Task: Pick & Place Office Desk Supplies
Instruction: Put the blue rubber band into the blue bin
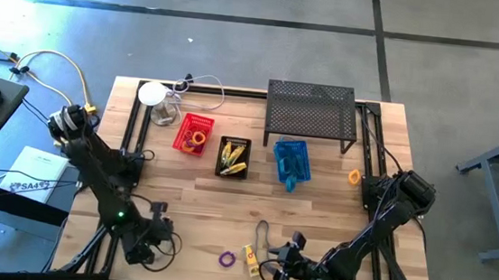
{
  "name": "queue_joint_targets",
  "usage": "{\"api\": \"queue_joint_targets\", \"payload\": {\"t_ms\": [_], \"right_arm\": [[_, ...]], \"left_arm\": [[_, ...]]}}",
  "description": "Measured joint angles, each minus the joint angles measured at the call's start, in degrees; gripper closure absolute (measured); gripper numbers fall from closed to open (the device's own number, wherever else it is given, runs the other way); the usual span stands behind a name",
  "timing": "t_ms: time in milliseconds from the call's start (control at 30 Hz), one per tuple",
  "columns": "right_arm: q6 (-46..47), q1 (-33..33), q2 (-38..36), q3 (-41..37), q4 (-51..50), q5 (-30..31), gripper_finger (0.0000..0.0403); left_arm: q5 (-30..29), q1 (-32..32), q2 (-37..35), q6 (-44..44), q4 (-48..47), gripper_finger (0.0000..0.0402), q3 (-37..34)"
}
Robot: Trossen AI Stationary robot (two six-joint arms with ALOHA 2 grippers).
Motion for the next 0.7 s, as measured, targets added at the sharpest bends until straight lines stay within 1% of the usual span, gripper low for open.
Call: {"api": "queue_joint_targets", "payload": {"t_ms": [133,200,367,467,600,700], "right_arm": [[-2.64,-0.02,0.02,0.0,2.78,0.0,0.0208],[-5.04,0.0,0.0,0.0,4.56,-0.01,0.0208],[-13.35,-0.02,0.02,0.01,9.76,0.04,0.0208],[-18.61,-0.67,0.02,0.01,13.08,0.18,0.0208],[-22.96,-2.98,0.02,0.02,15.9,0.2,0.0208],[-26.32,-5.39,0.02,0.02,18.02,0.12,0.0208]], "left_arm": [[-8.69,2.84,-0.11,10.51,3.27,0.04,3.59],[-11.04,4.71,-0.12,14.97,7.8,0.04,4.44],[-11.52,8.96,0.03,26.87,22.53,0.04,4.86],[-11.23,11.1,0.06,32.52,29.42,0.04,4.86],[-10.97,13.57,0.06,36.91,35.46,0.0401,4.86],[-10.97,15.18,0.06,37.81,37.06,0.0401,4.88]]}}
